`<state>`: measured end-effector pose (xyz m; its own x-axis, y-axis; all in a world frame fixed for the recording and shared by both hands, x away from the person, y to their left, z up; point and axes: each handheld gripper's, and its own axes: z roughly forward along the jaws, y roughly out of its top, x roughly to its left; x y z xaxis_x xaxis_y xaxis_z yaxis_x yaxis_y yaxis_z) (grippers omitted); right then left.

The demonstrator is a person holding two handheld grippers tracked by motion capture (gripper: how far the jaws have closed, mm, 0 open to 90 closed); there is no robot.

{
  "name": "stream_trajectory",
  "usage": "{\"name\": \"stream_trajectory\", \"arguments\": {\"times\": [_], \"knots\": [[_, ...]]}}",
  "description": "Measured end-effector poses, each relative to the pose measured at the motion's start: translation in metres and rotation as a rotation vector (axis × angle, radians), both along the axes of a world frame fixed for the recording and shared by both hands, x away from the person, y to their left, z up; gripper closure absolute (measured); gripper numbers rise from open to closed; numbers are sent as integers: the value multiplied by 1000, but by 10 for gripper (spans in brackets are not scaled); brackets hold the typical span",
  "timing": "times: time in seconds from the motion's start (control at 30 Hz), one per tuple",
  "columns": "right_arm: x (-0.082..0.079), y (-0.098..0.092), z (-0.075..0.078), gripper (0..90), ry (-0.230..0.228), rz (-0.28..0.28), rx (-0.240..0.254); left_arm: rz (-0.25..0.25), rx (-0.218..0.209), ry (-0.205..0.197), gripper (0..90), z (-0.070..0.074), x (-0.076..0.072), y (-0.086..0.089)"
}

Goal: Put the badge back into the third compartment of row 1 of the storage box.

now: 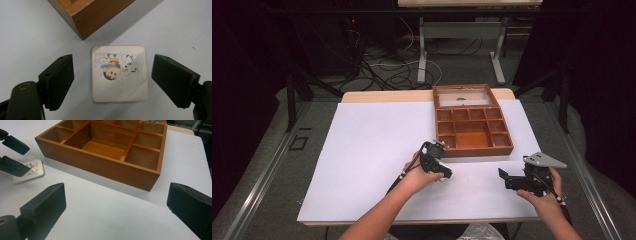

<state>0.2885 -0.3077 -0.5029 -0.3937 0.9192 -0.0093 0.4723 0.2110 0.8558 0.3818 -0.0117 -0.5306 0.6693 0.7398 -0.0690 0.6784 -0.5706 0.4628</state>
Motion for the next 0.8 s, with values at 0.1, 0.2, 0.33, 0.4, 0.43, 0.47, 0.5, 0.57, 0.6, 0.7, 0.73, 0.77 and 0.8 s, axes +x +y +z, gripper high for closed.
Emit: {"name": "stream_trajectory", "arguments": {"times": [0.1, 0.2, 0.33, 0.4, 0.43, 0.47, 0.5, 0.57, 0.6, 0.7, 0.73, 0.77, 0.8], "knots": [[0, 0, 0, 25, 0, 2, -3, 5, -2, 0, 187, -2, 0, -1], [0, 1, -1, 26, 3, 3, -6, 2, 7, 11, 187, -3, 0, -1], [0, 2, -1, 28, 8, 8, -6, 5, 9, 28, 187, -7, -1, -3], [0, 2, -1, 30, 6, 11, -9, -1, 19, 28, 192, -7, -1, -3], [0, 2, -1, 31, 8, 10, -6, -16, 40, 30, 195, -9, 0, -4], [0, 2, -1, 32, 8, 10, -7, -16, 40, 30, 198, -9, 0, -4], [0, 2, -1, 32, 8, 10, -7, -12, 38, 26, 198, -10, -1, -5], [1, 1, -2, 34, 9, 8, -11, -19, 50, 20, 198, -10, -1, -6], [1, 1, -2, 34, 8, 9, -15, -20, 54, 18, 198, -10, -2, -6], [1, 1, -2, 35, 8, 10, -13, -20, 60, 14, 198, -10, -2, -7], [1, 2, -2, 36, 10, 6, -12, -20, 63, 14, 199, -10, -2, -7], [1, 2, -3, 37, 8, 4, -17, -23, 66, 14, 200, -10, -2, -8], [1, 2, -3, 38, 15, 6, -14, -28, 72, 16, 207, -9, -2, -7]]}}
